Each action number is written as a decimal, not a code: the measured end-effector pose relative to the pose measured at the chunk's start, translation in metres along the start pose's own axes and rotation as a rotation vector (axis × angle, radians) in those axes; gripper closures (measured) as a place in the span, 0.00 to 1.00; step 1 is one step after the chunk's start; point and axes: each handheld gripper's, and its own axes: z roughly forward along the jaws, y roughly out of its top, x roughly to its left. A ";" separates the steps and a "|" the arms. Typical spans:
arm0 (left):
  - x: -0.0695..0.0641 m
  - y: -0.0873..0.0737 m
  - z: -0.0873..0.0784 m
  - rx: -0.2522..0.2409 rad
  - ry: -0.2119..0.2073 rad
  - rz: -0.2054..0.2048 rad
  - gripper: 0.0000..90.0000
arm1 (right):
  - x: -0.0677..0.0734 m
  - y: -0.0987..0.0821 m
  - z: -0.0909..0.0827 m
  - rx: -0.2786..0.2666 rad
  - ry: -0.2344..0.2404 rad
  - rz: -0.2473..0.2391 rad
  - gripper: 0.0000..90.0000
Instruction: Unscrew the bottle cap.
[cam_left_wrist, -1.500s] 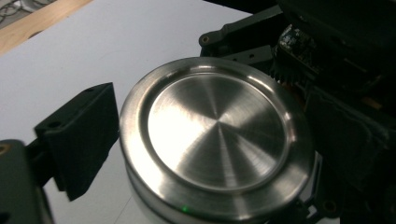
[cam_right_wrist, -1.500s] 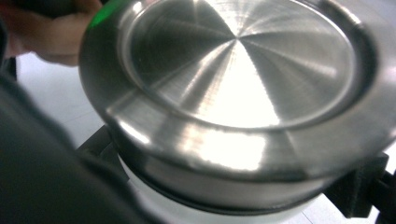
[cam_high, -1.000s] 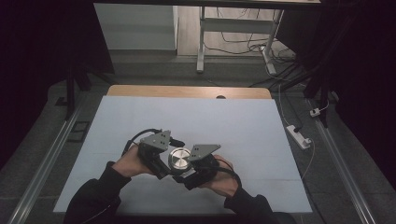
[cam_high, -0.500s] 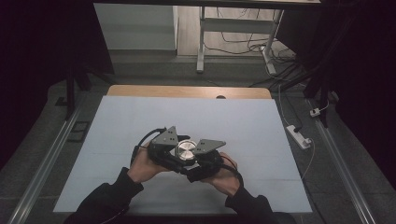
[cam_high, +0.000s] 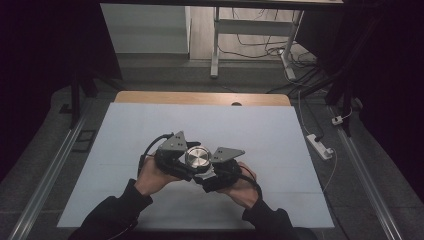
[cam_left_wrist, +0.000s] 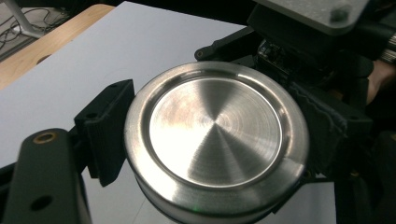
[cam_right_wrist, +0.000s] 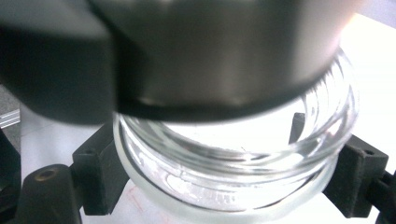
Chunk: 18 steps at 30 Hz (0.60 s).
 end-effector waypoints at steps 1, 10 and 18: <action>0.000 0.000 -0.001 0.000 0.000 0.000 0.22 | -0.001 0.000 0.000 -0.001 -0.002 0.001 0.17; -0.001 -0.001 -0.009 -0.008 -0.019 -0.003 0.22 | -0.006 -0.001 -0.003 -0.006 -0.015 0.013 0.17; -0.006 -0.005 -0.018 -0.017 -0.031 -0.009 0.22 | -0.013 -0.003 -0.005 -0.004 -0.039 0.013 0.17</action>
